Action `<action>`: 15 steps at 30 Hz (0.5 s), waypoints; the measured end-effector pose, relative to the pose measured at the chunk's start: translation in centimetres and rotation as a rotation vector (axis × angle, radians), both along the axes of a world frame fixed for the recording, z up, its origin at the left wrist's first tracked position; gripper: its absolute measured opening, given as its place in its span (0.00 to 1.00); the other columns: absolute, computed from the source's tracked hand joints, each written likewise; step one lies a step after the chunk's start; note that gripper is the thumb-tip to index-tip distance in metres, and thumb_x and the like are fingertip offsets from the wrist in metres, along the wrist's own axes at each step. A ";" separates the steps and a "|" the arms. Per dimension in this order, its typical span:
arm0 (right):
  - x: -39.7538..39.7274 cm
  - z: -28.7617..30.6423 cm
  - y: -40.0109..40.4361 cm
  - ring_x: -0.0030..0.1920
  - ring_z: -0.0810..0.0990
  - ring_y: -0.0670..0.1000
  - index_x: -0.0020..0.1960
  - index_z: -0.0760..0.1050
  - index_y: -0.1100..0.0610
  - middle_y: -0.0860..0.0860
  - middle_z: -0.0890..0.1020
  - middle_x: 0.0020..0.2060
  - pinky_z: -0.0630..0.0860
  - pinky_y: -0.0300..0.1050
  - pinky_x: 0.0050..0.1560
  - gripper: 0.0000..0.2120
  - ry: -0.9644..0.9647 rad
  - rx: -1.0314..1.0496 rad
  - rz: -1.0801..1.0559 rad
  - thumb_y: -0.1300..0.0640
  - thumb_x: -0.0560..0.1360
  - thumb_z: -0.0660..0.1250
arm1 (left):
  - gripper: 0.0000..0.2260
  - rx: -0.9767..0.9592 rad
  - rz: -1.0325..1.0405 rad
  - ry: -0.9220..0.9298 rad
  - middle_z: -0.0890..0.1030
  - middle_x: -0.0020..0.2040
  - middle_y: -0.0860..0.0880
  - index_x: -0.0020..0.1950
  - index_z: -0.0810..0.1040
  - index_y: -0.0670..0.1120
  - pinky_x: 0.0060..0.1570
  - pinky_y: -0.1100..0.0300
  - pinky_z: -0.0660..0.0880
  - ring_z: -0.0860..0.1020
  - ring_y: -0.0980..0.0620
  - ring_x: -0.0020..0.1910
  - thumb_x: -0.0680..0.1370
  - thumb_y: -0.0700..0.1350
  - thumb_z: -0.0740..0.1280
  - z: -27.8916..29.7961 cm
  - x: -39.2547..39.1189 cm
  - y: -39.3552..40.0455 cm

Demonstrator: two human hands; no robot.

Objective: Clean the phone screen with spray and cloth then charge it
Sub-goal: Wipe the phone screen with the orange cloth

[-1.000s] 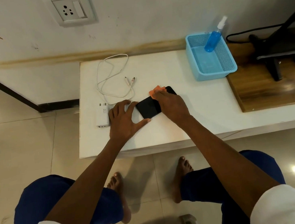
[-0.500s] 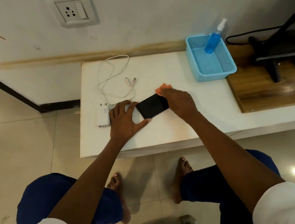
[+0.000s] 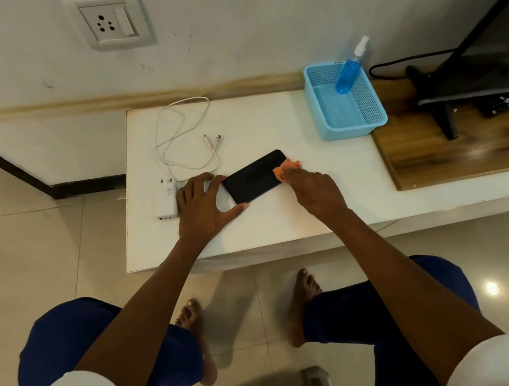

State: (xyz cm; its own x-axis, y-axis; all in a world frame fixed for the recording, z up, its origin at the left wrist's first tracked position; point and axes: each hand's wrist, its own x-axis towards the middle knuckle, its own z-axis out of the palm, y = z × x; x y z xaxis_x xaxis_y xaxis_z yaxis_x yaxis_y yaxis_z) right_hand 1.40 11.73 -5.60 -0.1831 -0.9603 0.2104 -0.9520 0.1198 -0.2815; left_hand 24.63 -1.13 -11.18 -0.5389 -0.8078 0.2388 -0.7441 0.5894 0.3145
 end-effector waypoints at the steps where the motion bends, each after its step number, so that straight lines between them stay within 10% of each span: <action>1: 0.3 -0.3 -0.1 0.46 0.84 0.62 0.68 0.75 0.58 0.59 0.83 0.56 0.80 0.53 0.46 0.18 -0.004 0.031 -0.004 0.65 0.78 0.66 | 0.35 0.002 -0.002 0.000 0.73 0.65 0.50 0.67 0.73 0.56 0.62 0.51 0.65 0.71 0.47 0.64 0.68 0.77 0.61 0.0 0.0 0.0; 4: 1.5 -1.1 -0.5 0.60 0.80 0.59 0.74 0.68 0.55 0.55 0.76 0.68 0.77 0.51 0.61 0.21 0.006 0.139 -0.014 0.61 0.82 0.61 | 0.36 0.017 -0.008 0.007 0.73 0.66 0.50 0.67 0.73 0.55 0.63 0.50 0.64 0.71 0.46 0.65 0.68 0.77 0.61 0.1 0.1 0.0; 10: 5.6 -1.1 -0.8 0.48 0.84 0.60 0.64 0.77 0.59 0.57 0.81 0.60 0.81 0.52 0.39 0.18 0.016 0.042 0.074 0.67 0.74 0.68 | 0.36 0.039 -0.016 0.002 0.73 0.67 0.49 0.68 0.73 0.54 0.65 0.49 0.64 0.70 0.45 0.66 0.68 0.76 0.63 0.2 0.1 0.0; 15: 7.1 -2.2 -0.8 0.56 0.83 0.58 0.62 0.79 0.61 0.58 0.83 0.59 0.83 0.52 0.46 0.19 0.025 -0.027 0.134 0.68 0.71 0.71 | 0.36 0.047 -0.029 -0.006 0.73 0.67 0.48 0.69 0.73 0.54 0.65 0.49 0.63 0.70 0.45 0.67 0.69 0.76 0.62 0.2 0.2 0.0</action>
